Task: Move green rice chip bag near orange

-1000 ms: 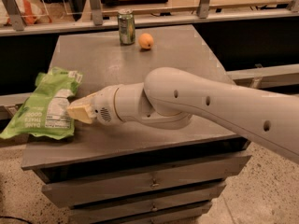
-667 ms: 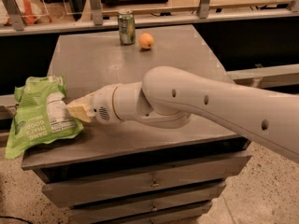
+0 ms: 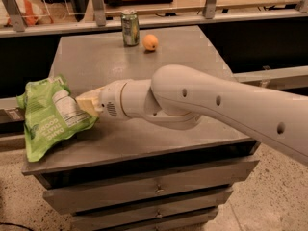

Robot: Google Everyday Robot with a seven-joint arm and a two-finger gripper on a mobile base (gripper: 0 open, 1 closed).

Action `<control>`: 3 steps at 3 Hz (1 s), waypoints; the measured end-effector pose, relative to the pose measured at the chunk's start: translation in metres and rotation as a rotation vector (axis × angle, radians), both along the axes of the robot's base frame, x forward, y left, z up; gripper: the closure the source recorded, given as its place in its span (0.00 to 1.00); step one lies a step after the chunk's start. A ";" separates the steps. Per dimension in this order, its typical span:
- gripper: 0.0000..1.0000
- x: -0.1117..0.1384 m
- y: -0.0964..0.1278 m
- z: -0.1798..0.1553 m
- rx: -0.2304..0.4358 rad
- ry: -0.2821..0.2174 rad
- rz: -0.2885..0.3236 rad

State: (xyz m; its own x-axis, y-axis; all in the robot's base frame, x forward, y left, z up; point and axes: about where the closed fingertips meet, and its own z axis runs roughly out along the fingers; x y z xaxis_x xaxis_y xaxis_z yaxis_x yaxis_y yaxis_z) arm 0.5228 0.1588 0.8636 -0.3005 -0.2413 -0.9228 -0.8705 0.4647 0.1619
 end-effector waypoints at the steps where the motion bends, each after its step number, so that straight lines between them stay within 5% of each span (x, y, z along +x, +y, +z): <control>1: 1.00 0.029 -0.033 0.012 -0.032 -0.059 -0.115; 3: 1.00 0.076 -0.115 0.019 -0.103 -0.131 -0.375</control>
Offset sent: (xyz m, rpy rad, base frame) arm 0.0914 -0.1286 0.0261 -0.1168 -0.1422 -0.4122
